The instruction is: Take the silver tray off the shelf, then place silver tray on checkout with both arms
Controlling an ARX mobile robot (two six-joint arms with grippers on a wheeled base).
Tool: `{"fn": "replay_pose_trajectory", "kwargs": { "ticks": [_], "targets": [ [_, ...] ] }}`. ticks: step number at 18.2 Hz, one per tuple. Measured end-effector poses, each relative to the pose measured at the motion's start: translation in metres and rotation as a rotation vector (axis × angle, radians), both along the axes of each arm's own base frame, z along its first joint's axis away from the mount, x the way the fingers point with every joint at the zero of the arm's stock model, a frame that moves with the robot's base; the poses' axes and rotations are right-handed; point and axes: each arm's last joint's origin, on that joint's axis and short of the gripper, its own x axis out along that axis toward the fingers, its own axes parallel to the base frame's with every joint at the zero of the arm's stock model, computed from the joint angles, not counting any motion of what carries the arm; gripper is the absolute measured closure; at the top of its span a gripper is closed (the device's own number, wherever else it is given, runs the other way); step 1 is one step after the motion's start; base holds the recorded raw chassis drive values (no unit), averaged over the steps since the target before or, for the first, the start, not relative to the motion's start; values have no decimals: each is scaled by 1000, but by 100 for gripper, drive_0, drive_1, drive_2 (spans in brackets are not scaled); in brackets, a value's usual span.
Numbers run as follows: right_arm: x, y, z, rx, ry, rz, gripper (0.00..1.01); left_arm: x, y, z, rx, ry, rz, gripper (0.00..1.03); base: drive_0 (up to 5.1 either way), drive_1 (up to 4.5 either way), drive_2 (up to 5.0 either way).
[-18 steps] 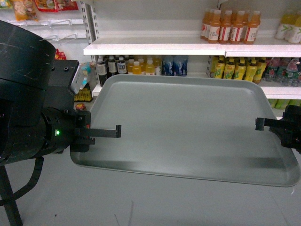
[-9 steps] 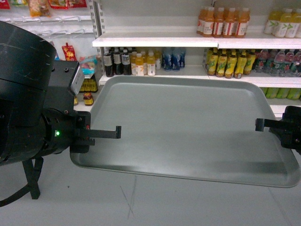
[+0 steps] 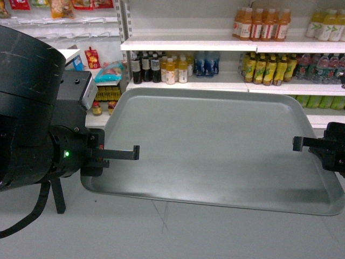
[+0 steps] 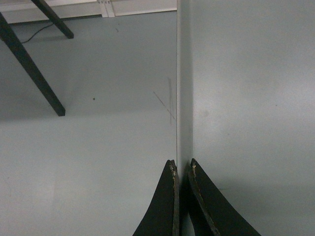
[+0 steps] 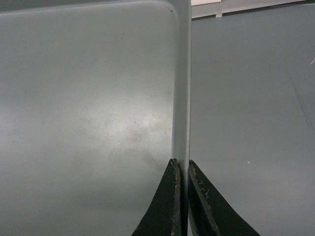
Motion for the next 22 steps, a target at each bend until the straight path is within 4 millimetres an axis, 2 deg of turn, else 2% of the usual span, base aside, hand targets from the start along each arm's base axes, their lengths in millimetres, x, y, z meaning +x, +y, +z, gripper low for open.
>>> {"fn": "replay_pose_trajectory", "kwargs": {
  "ticks": [22],
  "targets": [
    [0, 0, 0, 2, 4, 3, 99, 0, 0, 0, -1, 1, -1, 100, 2, -424, 427]
  ]
}}
